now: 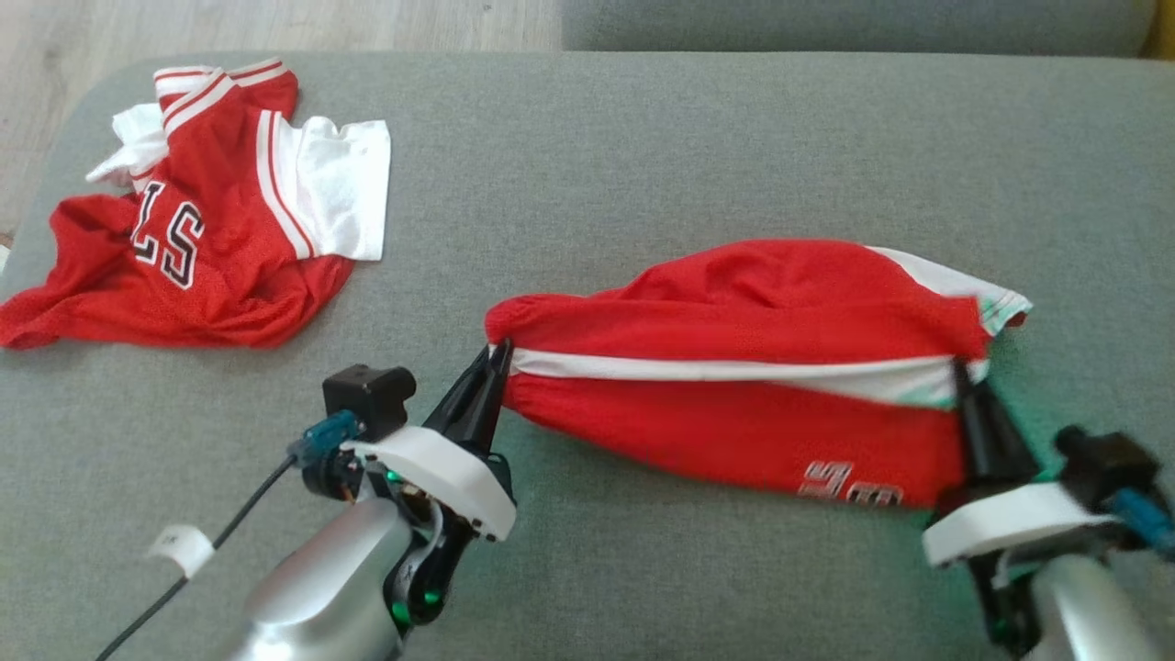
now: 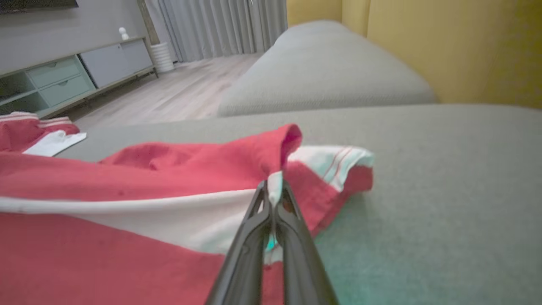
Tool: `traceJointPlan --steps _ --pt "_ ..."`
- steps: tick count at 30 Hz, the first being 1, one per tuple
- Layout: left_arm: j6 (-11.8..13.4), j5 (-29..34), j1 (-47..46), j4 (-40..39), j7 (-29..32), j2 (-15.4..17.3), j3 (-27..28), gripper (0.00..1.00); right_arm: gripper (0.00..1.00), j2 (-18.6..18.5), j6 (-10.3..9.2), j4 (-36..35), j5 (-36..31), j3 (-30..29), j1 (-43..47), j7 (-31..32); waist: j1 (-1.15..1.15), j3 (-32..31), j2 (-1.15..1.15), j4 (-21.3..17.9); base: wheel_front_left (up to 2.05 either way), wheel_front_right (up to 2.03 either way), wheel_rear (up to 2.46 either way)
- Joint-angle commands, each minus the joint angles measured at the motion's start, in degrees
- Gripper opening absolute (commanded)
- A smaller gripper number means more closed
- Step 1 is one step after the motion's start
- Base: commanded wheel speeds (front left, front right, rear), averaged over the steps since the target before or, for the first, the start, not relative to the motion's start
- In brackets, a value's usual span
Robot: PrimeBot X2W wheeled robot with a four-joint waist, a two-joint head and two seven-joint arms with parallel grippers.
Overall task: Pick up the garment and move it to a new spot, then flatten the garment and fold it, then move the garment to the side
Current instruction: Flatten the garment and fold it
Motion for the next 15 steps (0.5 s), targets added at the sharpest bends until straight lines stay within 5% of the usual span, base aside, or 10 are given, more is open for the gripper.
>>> traceJointPlan --steps 1,7,15 --pt "-0.4 0.5 -3.3 -1.6 -0.8 0.6 1.9 0.0 0.0 -0.4 -0.04 -2.8 -0.5 0.4 -0.3 -0.4 0.0 -0.2 0.0 0.1 0.0 0.0 0.0" --pt "-1.5 1.9 -10.2 -3.9 -3.2 0.6 4.6 0.0 0.0 -2.5 -0.04 -11.4 -1.8 -4.1 -3.6 -0.4 0.0 0.6 0.0 -0.3 0.0 0.0 0.0" --pt "-5.4 6.7 -32.2 -4.4 -5.0 -0.6 8.7 0.0 0.0 -13.4 -0.04 -14.1 -1.9 -5.0 -27.0 -0.3 0.0 8.0 0.0 -3.7 0.0 0.0 0.0"
